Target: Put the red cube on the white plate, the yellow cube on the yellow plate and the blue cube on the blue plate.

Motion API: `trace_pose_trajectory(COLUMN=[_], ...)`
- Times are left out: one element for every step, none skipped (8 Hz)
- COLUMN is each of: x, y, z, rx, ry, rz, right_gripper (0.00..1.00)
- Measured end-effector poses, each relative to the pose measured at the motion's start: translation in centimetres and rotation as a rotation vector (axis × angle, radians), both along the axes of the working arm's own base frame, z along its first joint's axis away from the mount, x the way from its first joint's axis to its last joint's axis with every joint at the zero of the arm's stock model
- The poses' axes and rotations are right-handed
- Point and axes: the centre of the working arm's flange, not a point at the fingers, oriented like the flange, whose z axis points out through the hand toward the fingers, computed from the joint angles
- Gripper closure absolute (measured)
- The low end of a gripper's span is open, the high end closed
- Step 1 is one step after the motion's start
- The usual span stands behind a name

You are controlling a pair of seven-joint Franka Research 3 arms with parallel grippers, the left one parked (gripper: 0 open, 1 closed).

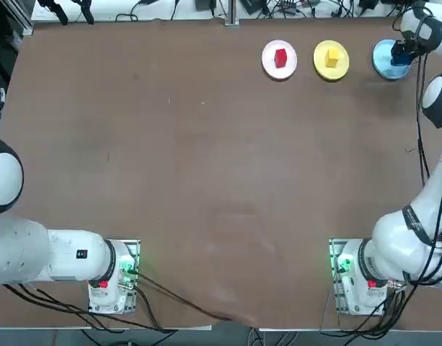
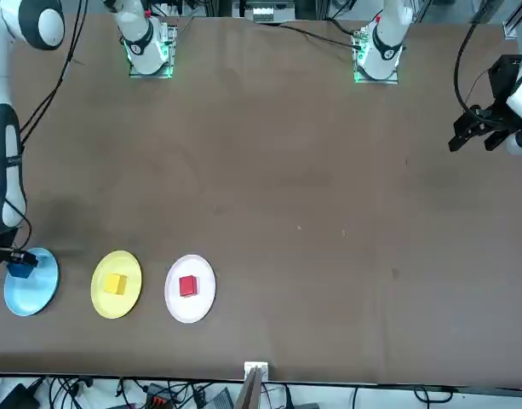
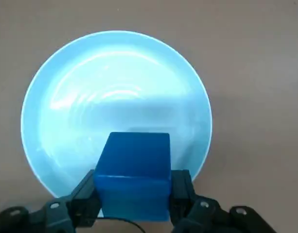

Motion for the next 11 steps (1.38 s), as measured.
trace_pose_trajectory(x=[0.1, 0.2, 0.2, 0.2, 0.3, 0.3, 0.3, 0.3, 0.4, 0.4, 0.5], y=[0.1, 0.2, 0.4, 0.5, 0.5, 0.5, 0.5, 0.5, 0.4, 0.3, 0.3], z=[-0.3, -0.5, -0.6, -0.9, -1.0, -1.2, -1.5, -1.7, -1.7, -1.5, -1.1], rx=[-0.002, -0.001, 0.001, 0.003, 0.004, 0.003, 0.003, 0.002, 0.0, 0.006, 0.02], ry=[-0.006, -0.007, -0.008, -0.01, -0.014, -0.018, -0.021, -0.025, -0.032, -0.042, -0.051], rz=[0.002, 0.003, -0.009, -0.026, -0.035, -0.039, -0.04, -0.043, -0.044, -0.05, -0.063], right_gripper=[0.3, 0.3, 0.3, 0.3, 0.3, 0.3, 0.3, 0.27, 0.13, 0.0, 0.0])
